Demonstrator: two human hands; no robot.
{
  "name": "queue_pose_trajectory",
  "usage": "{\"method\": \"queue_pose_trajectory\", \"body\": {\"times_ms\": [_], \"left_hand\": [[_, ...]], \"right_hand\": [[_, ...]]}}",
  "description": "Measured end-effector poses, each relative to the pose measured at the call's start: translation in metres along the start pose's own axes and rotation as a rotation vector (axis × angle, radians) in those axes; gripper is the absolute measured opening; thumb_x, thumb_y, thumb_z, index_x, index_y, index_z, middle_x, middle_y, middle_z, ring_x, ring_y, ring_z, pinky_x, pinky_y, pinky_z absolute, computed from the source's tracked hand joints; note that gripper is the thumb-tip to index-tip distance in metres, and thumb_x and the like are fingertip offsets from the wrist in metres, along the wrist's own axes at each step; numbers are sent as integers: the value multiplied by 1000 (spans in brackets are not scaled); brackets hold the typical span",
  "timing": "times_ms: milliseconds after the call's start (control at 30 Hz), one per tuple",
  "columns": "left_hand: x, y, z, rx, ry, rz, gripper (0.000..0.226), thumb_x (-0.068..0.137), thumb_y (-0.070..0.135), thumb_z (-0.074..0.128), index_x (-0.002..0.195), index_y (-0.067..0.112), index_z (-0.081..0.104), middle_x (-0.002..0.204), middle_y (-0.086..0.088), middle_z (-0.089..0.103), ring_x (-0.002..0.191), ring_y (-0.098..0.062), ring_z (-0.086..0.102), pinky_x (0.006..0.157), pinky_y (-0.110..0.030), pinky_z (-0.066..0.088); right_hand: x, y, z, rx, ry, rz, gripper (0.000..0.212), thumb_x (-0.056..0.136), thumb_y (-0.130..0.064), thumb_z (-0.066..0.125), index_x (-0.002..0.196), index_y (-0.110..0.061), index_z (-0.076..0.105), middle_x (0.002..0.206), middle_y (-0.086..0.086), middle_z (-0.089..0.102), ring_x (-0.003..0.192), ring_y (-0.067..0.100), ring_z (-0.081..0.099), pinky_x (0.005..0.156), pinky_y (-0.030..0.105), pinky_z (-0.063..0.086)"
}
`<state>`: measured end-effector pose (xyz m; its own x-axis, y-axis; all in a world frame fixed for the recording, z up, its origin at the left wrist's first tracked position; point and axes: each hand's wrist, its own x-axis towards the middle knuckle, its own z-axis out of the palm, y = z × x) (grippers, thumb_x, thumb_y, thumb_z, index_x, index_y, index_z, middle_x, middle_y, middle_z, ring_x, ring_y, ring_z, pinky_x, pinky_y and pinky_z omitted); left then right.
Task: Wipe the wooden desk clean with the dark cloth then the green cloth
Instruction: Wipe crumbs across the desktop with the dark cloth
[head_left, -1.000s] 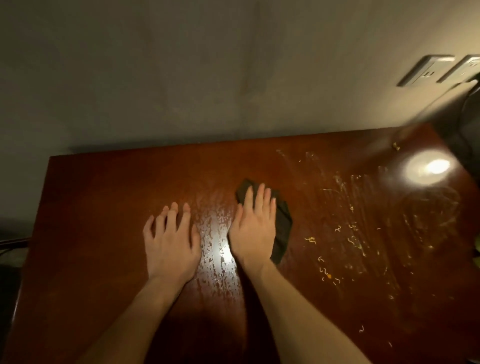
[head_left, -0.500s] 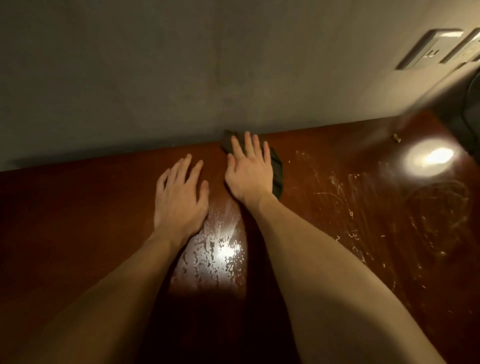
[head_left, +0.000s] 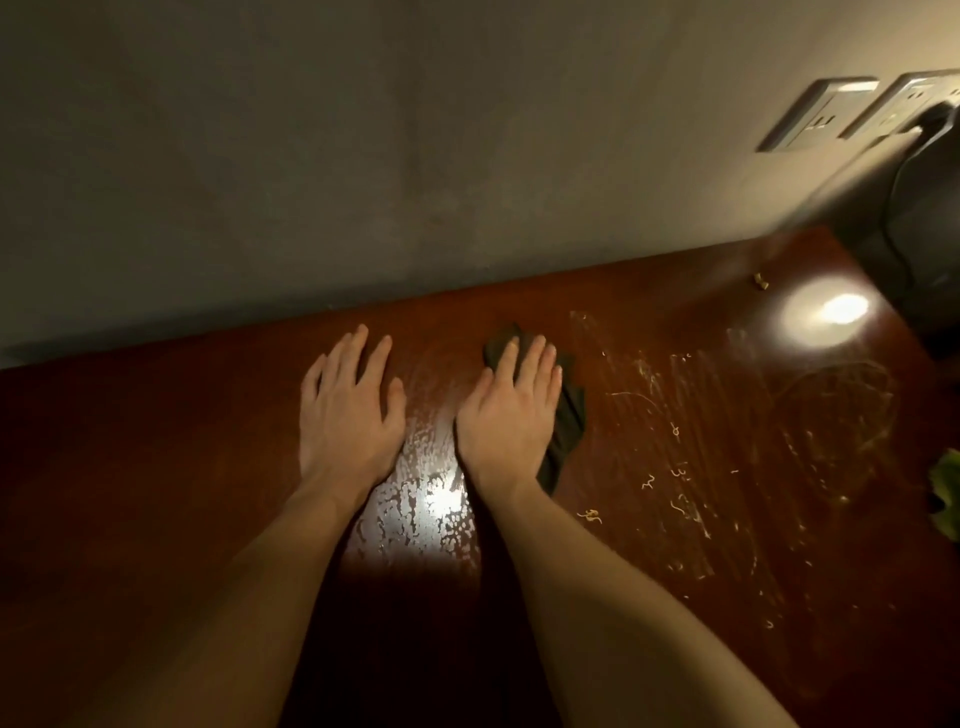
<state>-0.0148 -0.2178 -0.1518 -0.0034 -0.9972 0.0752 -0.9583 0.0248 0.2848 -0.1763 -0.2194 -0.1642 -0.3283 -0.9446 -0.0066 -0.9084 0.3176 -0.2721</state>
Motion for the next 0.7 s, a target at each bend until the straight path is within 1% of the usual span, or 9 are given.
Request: {"method": "queue_pose_trajectory", "body": {"times_ms": [67,100,233,333,400,467,600,700], "left_hand": [[1,0,0,24,-8,3,56,109,41,40,162,21,38,171,-8,30,159,-22,23,129,-47,20],[1,1,1,26,-10,0,56,110,41,40,162,22,38,171,-8,30,159,-22,23,129,-47,20],[1,0,-1,20,8,-11,56,110,40,42,162,20,38,171,-8,31,159,-23,23,129,-49,19],[-1,0,-2,10,6,-7,55,110,39,44,161,18,39,170,-10,31,159,-25,24,129,-51,21],[-2,-6,1,16,10,-31,55,110,39,43,161,18,40,170,-10,32,158,-26,25,128,-51,21],[0,3,-5,3,5,-2,55,110,40,41,161,18,40,170,-10,32,158,-26,25,128,-51,21],[3,8,-7,-4,-20,-19,56,110,40,42,162,18,39,171,-10,28,160,-26,22,130,-50,17],[-1,4,-7,1,-31,-9,58,110,43,34,163,19,36,173,-10,26,161,-25,19,131,-50,16]], "right_hand": [[29,0,-1,-23,-4,-83,62,111,-38,24,166,-8,23,174,15,10,163,30,2,132,45,2],[44,2,-1,-42,2,-85,62,112,-37,23,165,-7,23,174,16,11,162,30,3,132,45,2],[90,9,-8,-47,29,55,64,111,-35,21,165,-2,18,174,21,6,162,34,0,131,46,-2],[100,17,-8,-19,30,150,64,111,-36,21,166,-2,14,174,21,3,162,34,-4,131,46,-6],[94,20,-6,14,30,246,64,112,-36,20,166,-3,13,174,21,2,162,34,-4,131,45,-6],[75,35,-19,17,80,359,63,112,-37,20,166,-4,13,174,20,2,162,34,-2,131,45,-4],[12,54,-20,-38,77,387,62,112,-39,18,166,-9,15,174,16,5,162,30,0,132,44,-2],[-18,54,-21,-52,57,392,62,112,-38,20,166,-8,19,174,16,8,163,29,2,132,44,0]]}}
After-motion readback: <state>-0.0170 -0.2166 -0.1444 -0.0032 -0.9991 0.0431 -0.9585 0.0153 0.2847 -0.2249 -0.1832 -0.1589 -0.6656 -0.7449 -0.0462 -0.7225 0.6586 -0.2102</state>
